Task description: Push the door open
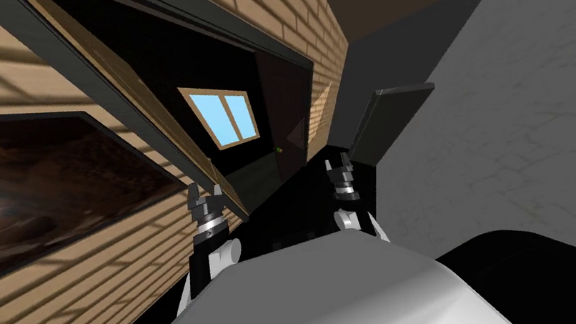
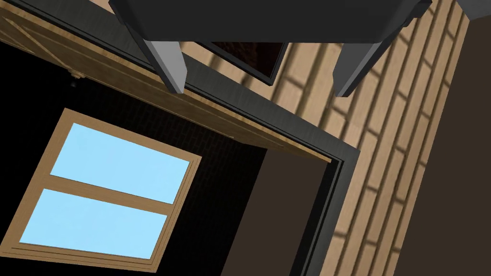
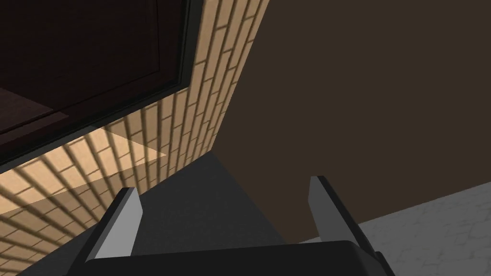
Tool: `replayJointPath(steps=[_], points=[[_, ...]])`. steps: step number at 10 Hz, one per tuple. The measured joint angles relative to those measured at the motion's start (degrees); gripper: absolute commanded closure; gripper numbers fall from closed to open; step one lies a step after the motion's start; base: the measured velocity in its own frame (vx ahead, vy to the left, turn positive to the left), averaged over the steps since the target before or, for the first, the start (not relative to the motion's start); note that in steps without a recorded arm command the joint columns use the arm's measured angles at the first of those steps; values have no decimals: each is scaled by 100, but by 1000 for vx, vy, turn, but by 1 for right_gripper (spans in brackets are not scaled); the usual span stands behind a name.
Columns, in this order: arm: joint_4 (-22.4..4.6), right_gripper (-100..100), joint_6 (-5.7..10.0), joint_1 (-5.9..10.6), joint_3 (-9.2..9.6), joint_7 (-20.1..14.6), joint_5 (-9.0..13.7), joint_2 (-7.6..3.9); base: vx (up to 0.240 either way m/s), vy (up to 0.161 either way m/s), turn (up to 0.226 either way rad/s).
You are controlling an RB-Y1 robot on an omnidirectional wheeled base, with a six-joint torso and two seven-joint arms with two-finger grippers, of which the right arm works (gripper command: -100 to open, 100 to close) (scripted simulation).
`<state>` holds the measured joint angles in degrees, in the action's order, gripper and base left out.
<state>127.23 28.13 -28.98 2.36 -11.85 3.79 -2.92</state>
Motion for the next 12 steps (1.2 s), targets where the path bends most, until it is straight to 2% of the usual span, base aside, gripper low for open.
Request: replayJointPath(steps=[3, 7, 10, 12], points=[[-326, -100, 174, 3, -71, -250, 296, -66, 112, -75, 394], [-670, -100, 373, -75, -123, -589, 712, -123, 85, -88, 363], [-1034, -100, 605, -124, -162, -870, 1045, -167, 77, -95, 299], [-1229, -100, 687, -119, -204, -1044, 1268, -183, 54, -106, 301]])
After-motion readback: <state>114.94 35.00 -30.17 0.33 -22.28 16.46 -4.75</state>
